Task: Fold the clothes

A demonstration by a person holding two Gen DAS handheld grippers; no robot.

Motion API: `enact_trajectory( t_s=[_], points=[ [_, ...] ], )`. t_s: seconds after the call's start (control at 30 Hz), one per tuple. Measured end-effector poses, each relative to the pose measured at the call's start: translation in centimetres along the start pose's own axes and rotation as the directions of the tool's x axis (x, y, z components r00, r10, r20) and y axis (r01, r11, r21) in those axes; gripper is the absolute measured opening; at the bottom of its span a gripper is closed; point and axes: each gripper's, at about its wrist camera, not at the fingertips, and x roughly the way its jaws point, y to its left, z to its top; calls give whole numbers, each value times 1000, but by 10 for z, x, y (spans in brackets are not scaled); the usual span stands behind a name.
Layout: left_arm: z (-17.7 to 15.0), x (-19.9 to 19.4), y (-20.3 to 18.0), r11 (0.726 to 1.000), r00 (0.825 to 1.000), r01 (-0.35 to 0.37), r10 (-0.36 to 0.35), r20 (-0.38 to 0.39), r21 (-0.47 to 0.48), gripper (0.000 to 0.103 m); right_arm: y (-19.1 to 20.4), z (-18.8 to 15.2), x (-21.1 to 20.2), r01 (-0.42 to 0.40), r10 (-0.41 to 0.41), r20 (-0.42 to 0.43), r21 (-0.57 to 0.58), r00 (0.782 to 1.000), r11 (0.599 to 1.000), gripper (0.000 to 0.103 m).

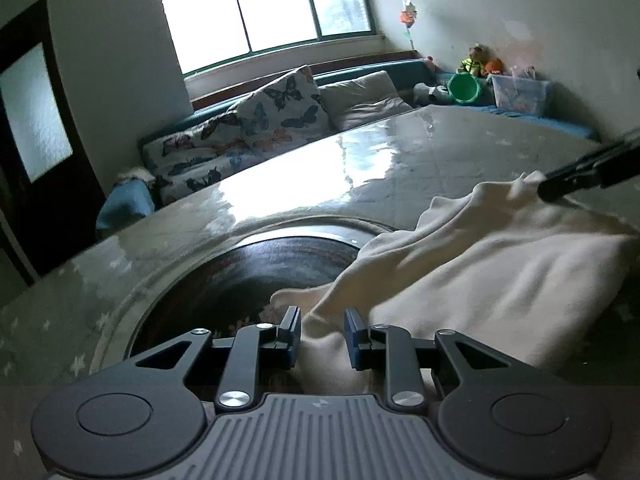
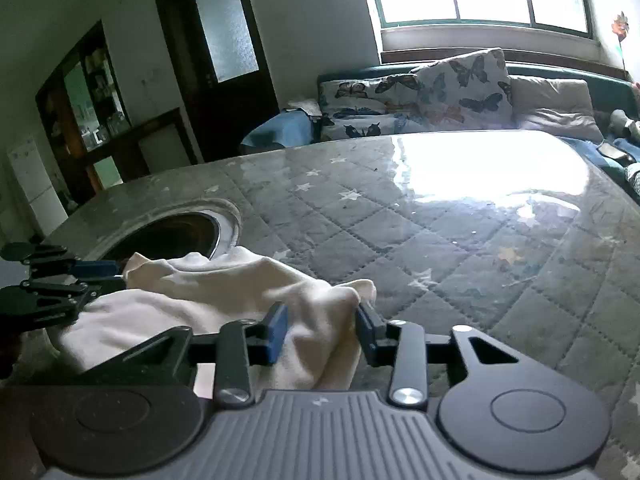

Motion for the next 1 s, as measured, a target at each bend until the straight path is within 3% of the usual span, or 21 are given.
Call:
enact_trajectory(
  t_s=[0.17,0.2,0.33,0.5,0.57,0.63,0.8,0.93,1.0],
  points=[
    [-8,-11,14,994,999,20,-24,-38,-103,28,2,-5,-2,2,-2,-7,3,1000,1000,21],
    [-9,-13,16,993,999,25,-31,-44,-119,28,3,-6,-3,6,-6,-6,-2,1000,1000,14],
    [-10,-15,20,986,997,38,-48,-61,-161,28,6,-8,-4,13,-13,6,-6,1000,1000,9],
    [-11,-13,24,977,996,56,-70,-62,-205,24,8,-10,-6,19,-18,19,-13,1000,1000,6],
    [-11,-14,23,976,995,71,-84,-54,-208,9,9,-10,-10,17,-16,27,-11,1000,1000,5],
    [-10,-22,22,975,995,80,-90,-39,-206,6,9,-10,-15,14,-13,41,-10,999,1000,5],
    [-10,-50,28,974,994,108,-106,17,-201,6,12,-11,-33,3,-2,73,-8,997,1000,5],
    [-20,-33,30,983,994,67,-81,-80,-168,8,5,-17,-17,39,-39,2,11,999,999,12],
    [-23,-31,32,982,993,57,-75,-96,-179,20,7,-17,-20,48,-48,13,-2,999,999,15]
  ],
)
